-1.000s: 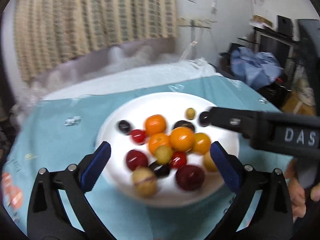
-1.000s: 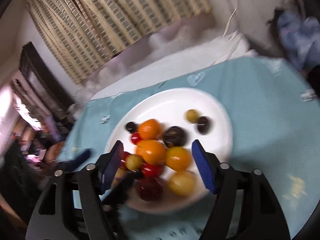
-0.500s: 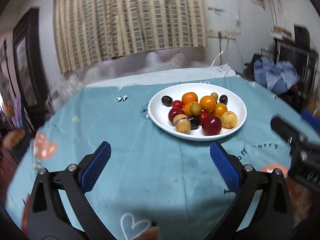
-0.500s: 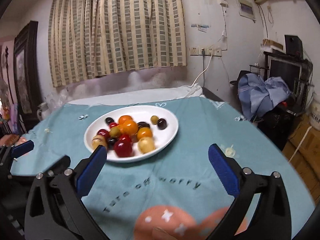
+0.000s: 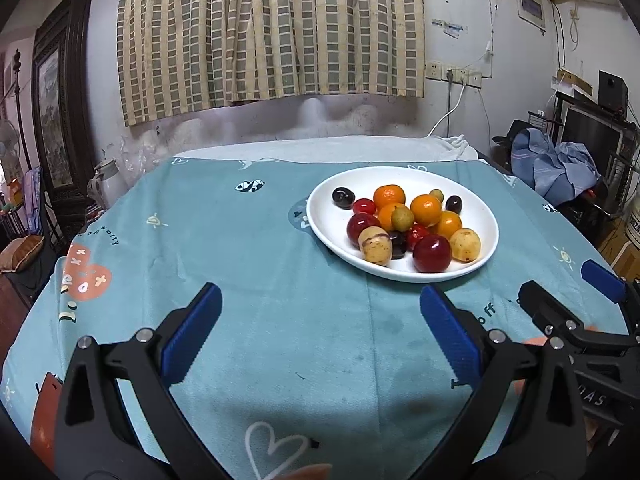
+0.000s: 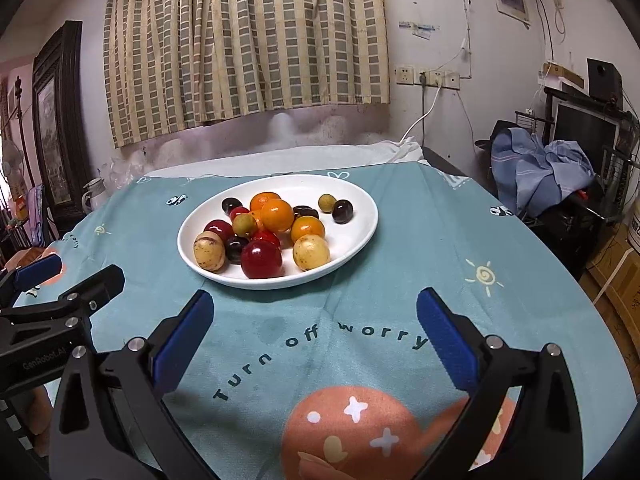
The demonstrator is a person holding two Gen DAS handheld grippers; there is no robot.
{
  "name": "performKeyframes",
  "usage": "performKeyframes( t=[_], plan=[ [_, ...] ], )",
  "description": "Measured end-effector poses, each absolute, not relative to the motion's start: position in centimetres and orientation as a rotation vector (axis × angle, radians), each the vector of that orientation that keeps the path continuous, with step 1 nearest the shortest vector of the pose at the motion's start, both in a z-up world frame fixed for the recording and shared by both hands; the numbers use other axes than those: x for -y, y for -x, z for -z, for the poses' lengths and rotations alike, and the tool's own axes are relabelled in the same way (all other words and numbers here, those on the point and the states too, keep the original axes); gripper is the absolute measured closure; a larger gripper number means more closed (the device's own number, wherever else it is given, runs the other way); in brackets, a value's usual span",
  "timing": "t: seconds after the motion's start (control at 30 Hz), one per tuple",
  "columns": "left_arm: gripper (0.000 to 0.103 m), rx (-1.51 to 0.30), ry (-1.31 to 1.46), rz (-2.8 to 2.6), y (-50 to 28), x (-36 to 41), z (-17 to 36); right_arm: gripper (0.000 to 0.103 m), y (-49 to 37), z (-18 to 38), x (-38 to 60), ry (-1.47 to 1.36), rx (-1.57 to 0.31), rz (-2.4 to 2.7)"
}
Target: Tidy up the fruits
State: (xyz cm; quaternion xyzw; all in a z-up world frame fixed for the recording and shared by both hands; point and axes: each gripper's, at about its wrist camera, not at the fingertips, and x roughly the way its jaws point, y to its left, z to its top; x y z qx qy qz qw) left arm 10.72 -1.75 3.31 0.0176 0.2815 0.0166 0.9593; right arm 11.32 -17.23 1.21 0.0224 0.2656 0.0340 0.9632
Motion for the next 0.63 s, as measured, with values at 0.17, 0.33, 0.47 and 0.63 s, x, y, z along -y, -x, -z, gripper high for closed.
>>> performKeyframes(
  t=[0.17, 0.33, 0.47, 0.63],
  plan=[
    [0.002, -0.575, -0.018, -0.025, -10.78, 1.48, -3.23, 0.001, -11.19, -1.33, 17.05, -0.035, -0.538, -0.070],
    [0.002, -0.560, -0.018, -0.029, -10.57, 1.44, -3.24, 0.001, -11.14, -1.45, 16.92, -0.028, -0.534, -0.071],
    [0.002, -0.574, -0.008, -0.010, -10.76, 1.38, -3.27, 0.001, -11.06, -1.54, 16.97, -0.035, -0.531, -0.072],
    [0.002, -0.575, -0.011, -0.007, -10.77, 1.46, -3.30, 0.001, -11.09, -1.56, 17.00, -0.034, -0.531, -0.072]
  ],
)
